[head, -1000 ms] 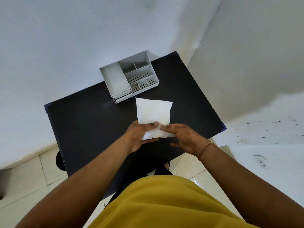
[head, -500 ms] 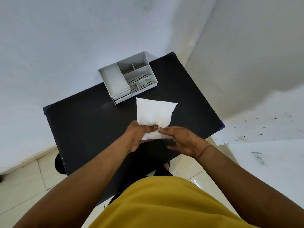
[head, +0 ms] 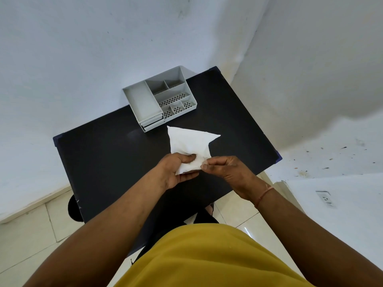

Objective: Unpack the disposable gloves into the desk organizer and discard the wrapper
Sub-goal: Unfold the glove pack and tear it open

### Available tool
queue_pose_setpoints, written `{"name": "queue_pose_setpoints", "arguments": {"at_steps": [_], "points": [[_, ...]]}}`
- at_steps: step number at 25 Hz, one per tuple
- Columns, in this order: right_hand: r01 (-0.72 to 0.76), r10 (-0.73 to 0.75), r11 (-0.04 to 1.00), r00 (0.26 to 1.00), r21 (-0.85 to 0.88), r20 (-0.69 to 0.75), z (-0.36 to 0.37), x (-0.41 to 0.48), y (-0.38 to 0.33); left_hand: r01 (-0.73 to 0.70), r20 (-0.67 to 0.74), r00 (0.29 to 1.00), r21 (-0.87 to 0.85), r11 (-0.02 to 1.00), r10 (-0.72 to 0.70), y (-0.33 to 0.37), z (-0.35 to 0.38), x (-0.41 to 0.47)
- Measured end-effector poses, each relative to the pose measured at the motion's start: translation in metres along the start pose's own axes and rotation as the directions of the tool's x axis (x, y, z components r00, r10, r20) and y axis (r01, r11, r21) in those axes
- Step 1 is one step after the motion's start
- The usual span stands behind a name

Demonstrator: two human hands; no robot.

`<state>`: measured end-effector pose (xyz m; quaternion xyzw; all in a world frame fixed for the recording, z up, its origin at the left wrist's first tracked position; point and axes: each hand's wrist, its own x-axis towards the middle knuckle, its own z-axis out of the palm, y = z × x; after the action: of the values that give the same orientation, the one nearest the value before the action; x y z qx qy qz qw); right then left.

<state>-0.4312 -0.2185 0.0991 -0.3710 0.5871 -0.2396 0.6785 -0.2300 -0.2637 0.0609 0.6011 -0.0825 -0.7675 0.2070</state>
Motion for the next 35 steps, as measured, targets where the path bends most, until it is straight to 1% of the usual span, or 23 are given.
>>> {"name": "queue_pose_setpoints", "arguments": {"at_steps": [4, 6, 8, 10, 11, 12, 13, 15, 17, 19, 21, 24, 27, 29, 31, 32, 33, 34, 35], "points": [[0.149, -0.157, 0.975, 0.987, -0.167, -0.041, 0.003, -0.005, 0.005, 0.042, 0.011, 0.999, -0.022, 0.999, -0.042, 0.002, -0.002, -0.002], [0.220, -0.233, 0.933, 0.972, -0.284, -0.013, 0.002, -0.006, 0.001, 0.072, 0.016, 0.997, -0.034, 0.997, -0.072, 0.002, -0.002, -0.004], [0.259, -0.278, 0.863, 0.960, -0.434, 0.022, 0.002, -0.005, -0.003, 0.076, 0.015, 0.997, -0.039, 0.996, -0.076, 0.001, 0.000, -0.008], [0.281, -0.329, 0.755, 0.944, -0.592, 0.028, 0.001, -0.004, -0.005, 0.068, 0.008, 0.998, -0.058, 0.996, -0.067, 0.002, 0.001, -0.011], [0.279, -0.355, 0.706, 0.935, -0.651, 0.015, 0.001, -0.004, -0.007, 0.073, 0.007, 0.997, -0.074, 0.995, -0.073, 0.003, 0.000, -0.012], [0.266, -0.380, 0.681, 0.925, -0.682, -0.018, 0.002, -0.005, -0.008, 0.082, 0.012, 0.997, -0.083, 0.993, -0.081, 0.004, 0.001, -0.015], [0.244, -0.393, 0.689, 0.917, -0.682, -0.070, 0.003, -0.006, -0.011, 0.093, 0.024, 0.996, -0.079, 0.993, -0.091, 0.006, 0.000, -0.018], [0.228, -0.406, 0.761, 0.898, -0.608, -0.170, 0.003, -0.005, -0.014, 0.114, 0.051, 0.992, -0.037, 0.993, -0.112, 0.008, -0.003, -0.023], [0.244, -0.411, 0.810, 0.884, -0.532, -0.221, 0.004, -0.002, -0.018, 0.123, 0.060, 0.991, -0.012, 0.992, -0.122, 0.006, -0.010, -0.023], [0.240, -0.421, 0.818, 0.869, -0.523, -0.259, 0.005, 0.001, -0.022, 0.123, 0.053, 0.991, 0.011, 0.992, -0.123, 0.004, -0.016, -0.027], [0.263, -0.460, 0.790, 0.851, -0.554, -0.253, 0.006, 0.001, -0.024, 0.100, 0.041, 0.994, 0.059, 0.993, -0.102, 0.002, -0.018, -0.032], [0.255, -0.495, 0.737, 0.834, -0.626, -0.244, 0.004, 0.000, -0.022, 0.000, 0.026, 1.000, 0.141, 0.990, -0.004, 0.000, -0.010, -0.043], [0.221, -0.498, 0.695, 0.834, -0.684, -0.237, 0.005, -0.002, -0.026, -0.195, 0.015, 0.981, 0.186, 0.963, 0.195, 0.006, 0.002, -0.051], [0.277, -0.566, 0.628, 0.804, -0.727, -0.182, 0.006, -0.005, -0.028, -0.317, 0.047, 0.948, 0.187, 0.930, 0.314, 0.012, 0.008, -0.056], [0.342, -0.628, 0.545, 0.772, -0.766, -0.102, 0.005, -0.007, -0.029, -0.390, 0.072, 0.920, 0.209, 0.897, 0.384, 0.017, 0.015, -0.059], [0.349, -0.629, 0.523, 0.773, -0.778, -0.076, 0.004, -0.007, -0.031, -0.435, 0.072, 0.899, 0.233, 0.870, 0.431, 0.019, 0.018, -0.059], [0.341, -0.619, 0.512, 0.782, -0.788, -0.064, 0.004, -0.007, -0.033, -0.500, 0.075, 0.863, 0.264, 0.825, 0.499, 0.020, 0.020, -0.060], [0.337, -0.615, 0.504, 0.786, -0.795, -0.057, 0.004, -0.006, -0.036, -0.577, 0.096, 0.810, 0.307, 0.757, 0.578, 0.022, 0.021, -0.061], [0.344, -0.625, 0.492, 0.779, -0.800, -0.049, 0.004, -0.007, -0.039, -0.650, 0.142, 0.746, 0.368, 0.665, 0.651, 0.025, 0.021, -0.062]]}}
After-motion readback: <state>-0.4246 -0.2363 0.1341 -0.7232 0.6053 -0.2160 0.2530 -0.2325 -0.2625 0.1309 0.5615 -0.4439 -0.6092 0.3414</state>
